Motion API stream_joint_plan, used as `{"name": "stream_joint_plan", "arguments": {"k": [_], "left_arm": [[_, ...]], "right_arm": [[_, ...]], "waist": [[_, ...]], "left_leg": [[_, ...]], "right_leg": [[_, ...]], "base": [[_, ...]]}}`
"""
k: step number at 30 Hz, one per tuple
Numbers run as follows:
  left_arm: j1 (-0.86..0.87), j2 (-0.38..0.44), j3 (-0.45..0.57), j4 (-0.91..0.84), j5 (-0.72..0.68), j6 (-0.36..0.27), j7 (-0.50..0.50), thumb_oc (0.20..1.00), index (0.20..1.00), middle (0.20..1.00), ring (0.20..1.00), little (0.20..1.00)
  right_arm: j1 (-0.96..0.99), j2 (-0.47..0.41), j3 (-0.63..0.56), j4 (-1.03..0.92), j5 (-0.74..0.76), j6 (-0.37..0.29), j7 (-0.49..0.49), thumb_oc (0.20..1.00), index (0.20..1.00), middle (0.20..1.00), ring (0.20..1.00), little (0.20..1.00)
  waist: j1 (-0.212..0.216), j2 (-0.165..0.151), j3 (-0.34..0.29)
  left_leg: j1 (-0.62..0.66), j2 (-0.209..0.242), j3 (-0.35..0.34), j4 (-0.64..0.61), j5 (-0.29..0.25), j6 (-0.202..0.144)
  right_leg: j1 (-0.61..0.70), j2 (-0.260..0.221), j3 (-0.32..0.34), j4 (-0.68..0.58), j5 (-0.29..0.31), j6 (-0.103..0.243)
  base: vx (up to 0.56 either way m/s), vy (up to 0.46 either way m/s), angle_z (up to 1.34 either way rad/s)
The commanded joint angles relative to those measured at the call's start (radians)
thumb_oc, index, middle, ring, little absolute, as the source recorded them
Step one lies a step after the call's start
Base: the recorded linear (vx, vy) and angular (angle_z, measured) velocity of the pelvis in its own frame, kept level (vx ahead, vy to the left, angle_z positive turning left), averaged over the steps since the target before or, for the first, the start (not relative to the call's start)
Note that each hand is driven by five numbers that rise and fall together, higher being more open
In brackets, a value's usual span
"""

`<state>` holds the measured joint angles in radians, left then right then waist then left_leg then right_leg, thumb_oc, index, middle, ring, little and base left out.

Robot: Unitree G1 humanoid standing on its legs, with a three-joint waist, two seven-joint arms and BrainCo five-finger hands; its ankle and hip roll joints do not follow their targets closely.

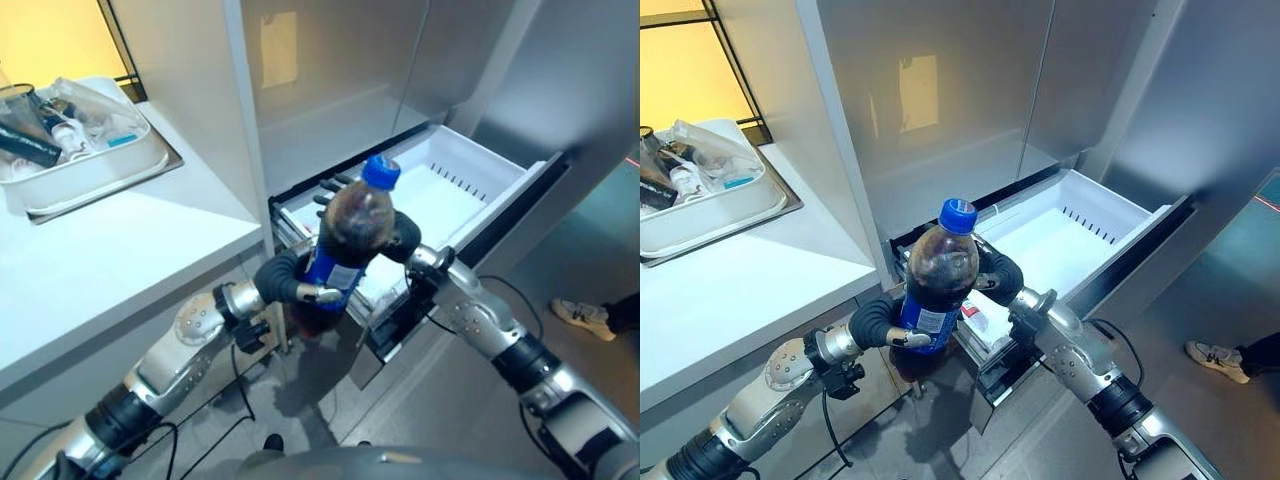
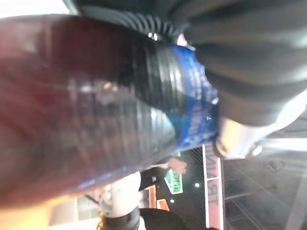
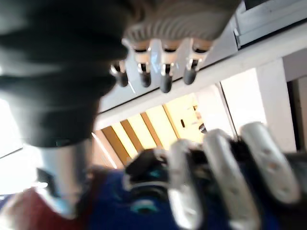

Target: Take the drinks into the refrigerator

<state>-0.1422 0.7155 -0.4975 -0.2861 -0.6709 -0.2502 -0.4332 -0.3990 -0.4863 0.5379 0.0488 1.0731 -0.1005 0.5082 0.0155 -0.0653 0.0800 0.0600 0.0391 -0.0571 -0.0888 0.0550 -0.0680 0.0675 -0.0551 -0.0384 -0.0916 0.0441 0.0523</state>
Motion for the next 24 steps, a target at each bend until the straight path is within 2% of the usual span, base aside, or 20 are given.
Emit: {"name": "stream_joint_plan", "arguments": {"k": [1,6,14,19,24], "left_arm": [[-0.173,-0.065,-0.052,-0.016,0.032,-0.041,-0.010,0.200,0.200,0.200,0.200,0.200],[-0.170,-0.059,-0.046,-0.018,0.029,-0.041,-0.010,0.200,0.200,0.200,0.200,0.200],[-0.158,-0.031,-0.044,-0.029,0.020,-0.047,-0.036,0.200,0.200,0.200,0.200,0.200],[-0.132,-0.012,-0.029,-0.042,0.007,-0.047,-0.050,0.200,0.200,0.200,0.200,0.200],[-0.112,-0.006,-0.018,-0.038,-0.009,-0.039,-0.065,0.200,0.200,0.200,0.200,0.200]], "right_arm": [[-0.115,0.056,0.081,-0.053,-0.001,0.007,0.015,1.000,1.000,1.000,1.000,1.000],[-0.108,0.028,0.098,-0.119,0.018,0.022,0.036,1.000,1.000,1.000,1.000,1.000],[-0.088,-0.104,0.119,-0.221,0.059,0.059,0.112,1.000,1.000,1.000,1.000,1.000],[-0.049,-0.182,0.064,-0.245,0.069,0.036,0.123,1.000,1.000,1.000,1.000,1.000],[-0.019,-0.213,-0.014,-0.264,0.069,0.008,0.117,1.000,1.000,1.000,1.000,1.000]], "waist": [[0.014,-0.003,-0.042],[0.015,-0.004,-0.043],[0.017,-0.008,-0.043],[0.017,-0.010,-0.044],[0.017,-0.012,-0.045]], "left_leg": [[0.041,-0.030,-0.038,0.004,-0.106,0.075],[0.040,-0.031,-0.042,0.003,-0.105,0.074],[0.035,-0.032,-0.050,0.004,-0.102,0.072],[0.034,-0.030,-0.053,0.003,-0.101,0.070],[0.032,-0.029,-0.055,0.003,-0.099,0.068]], "right_leg": [[0.001,-0.023,-0.036,0.087,-0.070,0.030],[0.001,-0.023,-0.039,0.085,-0.070,0.030],[0.004,-0.023,-0.049,0.084,-0.072,0.030],[0.005,-0.023,-0.055,0.083,-0.070,0.031],[0.004,-0.023,-0.059,0.084,-0.069,0.031]], "base": [[0.00,0.000,0.00],[0.00,0.000,0.00],[0.00,0.000,0.00],[0.00,0.000,0.00],[0.00,0.000,0.00]]}}
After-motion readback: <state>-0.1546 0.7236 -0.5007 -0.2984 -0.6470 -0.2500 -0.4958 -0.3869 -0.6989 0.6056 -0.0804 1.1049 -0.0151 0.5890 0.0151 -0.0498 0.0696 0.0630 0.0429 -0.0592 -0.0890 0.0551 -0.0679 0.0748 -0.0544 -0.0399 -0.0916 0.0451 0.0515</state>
